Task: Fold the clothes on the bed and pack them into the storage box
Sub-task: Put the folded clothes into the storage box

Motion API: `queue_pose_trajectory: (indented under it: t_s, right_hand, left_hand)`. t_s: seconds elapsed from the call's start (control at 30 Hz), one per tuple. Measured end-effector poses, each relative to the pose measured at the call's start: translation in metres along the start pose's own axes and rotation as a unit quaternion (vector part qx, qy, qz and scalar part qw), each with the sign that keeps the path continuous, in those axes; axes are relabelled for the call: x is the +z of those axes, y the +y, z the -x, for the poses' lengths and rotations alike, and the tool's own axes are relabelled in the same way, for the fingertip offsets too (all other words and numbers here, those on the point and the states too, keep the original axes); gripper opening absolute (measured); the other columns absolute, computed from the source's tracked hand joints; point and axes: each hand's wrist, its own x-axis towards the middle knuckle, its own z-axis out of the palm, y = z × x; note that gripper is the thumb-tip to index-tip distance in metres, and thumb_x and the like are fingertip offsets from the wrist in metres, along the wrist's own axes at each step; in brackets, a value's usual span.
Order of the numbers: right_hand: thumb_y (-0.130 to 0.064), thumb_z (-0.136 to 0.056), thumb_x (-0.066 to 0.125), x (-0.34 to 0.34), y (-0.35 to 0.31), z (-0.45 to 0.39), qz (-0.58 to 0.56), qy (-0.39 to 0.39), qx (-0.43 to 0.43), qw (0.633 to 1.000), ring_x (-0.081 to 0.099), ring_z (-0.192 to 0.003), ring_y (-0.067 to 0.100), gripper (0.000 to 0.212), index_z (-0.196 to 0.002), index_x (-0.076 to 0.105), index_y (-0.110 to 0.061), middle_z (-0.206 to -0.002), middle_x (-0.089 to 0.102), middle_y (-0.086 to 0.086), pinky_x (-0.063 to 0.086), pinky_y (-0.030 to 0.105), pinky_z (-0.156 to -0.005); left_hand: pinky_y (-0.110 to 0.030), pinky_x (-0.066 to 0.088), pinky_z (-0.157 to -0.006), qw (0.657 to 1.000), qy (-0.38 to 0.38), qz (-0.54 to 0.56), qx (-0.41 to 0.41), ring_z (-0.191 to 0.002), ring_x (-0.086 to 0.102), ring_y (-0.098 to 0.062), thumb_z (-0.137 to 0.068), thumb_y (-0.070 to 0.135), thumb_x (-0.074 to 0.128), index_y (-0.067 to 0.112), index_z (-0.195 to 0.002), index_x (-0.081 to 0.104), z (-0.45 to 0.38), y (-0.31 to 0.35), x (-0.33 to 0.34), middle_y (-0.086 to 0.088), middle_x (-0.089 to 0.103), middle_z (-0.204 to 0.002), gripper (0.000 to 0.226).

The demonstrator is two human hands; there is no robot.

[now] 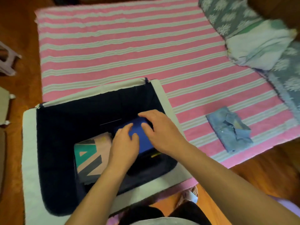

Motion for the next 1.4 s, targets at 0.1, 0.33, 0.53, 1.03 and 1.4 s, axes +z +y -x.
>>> queue_pose_trajectory:
  t_s: [0.1, 0.33, 0.53, 1.03, 1.4]
  right_hand:
    - [-0.015, -0.097, 0.055, -0.084, 0.052, 0.041, -0.056, 0.133, 0.040, 0.989, 0.059, -0.104, 0.011, 0.030, -0.125, 0.065, -0.018, -0.120, 0.064, -0.003, 0.048, 0.030, -0.095]
    - [-0.015, -0.098, 0.051, -0.185, 0.301, 0.134, -0.034, 0.121, 0.237, 0.963, 0.059, -0.104, 0.015, 0.034, -0.130, 0.062, -0.016, -0.129, 0.063, 0.005, 0.047, 0.032, -0.094]
    - [-0.009, -0.094, 0.056, -0.202, 0.488, 0.232, -0.053, -0.034, 0.405, 0.912, 0.057, -0.120, 0.029, 0.048, -0.141, 0.052, -0.015, -0.134, 0.059, 0.015, 0.045, 0.036, -0.096]
    - [-0.022, -0.092, 0.068, -0.026, 0.595, 0.169, -0.305, 0.204, 0.484, 0.795, 0.012, -0.151, 0.029, 0.093, -0.154, 0.003, -0.046, -0.165, 0.005, 0.017, 0.023, 0.034, -0.118]
    - [-0.006, -0.094, 0.066, -0.121, 0.716, 0.194, -0.288, 0.089, 0.341, 0.890, 0.040, -0.123, 0.001, 0.081, -0.120, 0.041, -0.079, -0.136, 0.036, -0.008, 0.041, 0.032, -0.107]
  left_hand:
    - [-0.028, 0.051, -0.095, 0.985, 0.023, 0.151, 0.085, -0.107, 0.066, -0.008, -0.100, 0.012, 0.053, 0.024, -0.124, 0.067, 0.045, 0.105, 0.014, 0.008, 0.070, -0.117, 0.031]
    - [-0.036, 0.056, -0.088, 0.955, -0.223, 0.186, 0.059, -0.094, 0.069, -0.009, -0.098, 0.029, 0.059, 0.044, -0.106, 0.069, 0.088, 0.207, 0.207, 0.012, 0.072, -0.103, 0.019]
    - [-0.037, 0.056, -0.084, 0.953, -0.234, 0.072, -0.178, -0.095, 0.066, -0.015, -0.100, 0.022, 0.056, 0.034, -0.114, 0.062, 0.109, 0.184, 0.379, -0.002, 0.068, -0.115, 0.020]
    - [-0.052, 0.020, -0.122, 0.731, -0.340, -0.521, 0.281, -0.152, 0.017, -0.041, -0.094, 0.077, 0.022, 0.061, -0.148, -0.019, -0.243, 0.195, 0.589, -0.021, 0.004, -0.167, 0.071]
    - [-0.049, 0.035, -0.119, 0.955, -0.287, -0.035, 0.068, -0.147, 0.034, -0.016, -0.094, 0.062, 0.050, 0.055, -0.155, 0.018, -0.082, 0.093, 0.594, 0.005, 0.028, -0.159, 0.069]
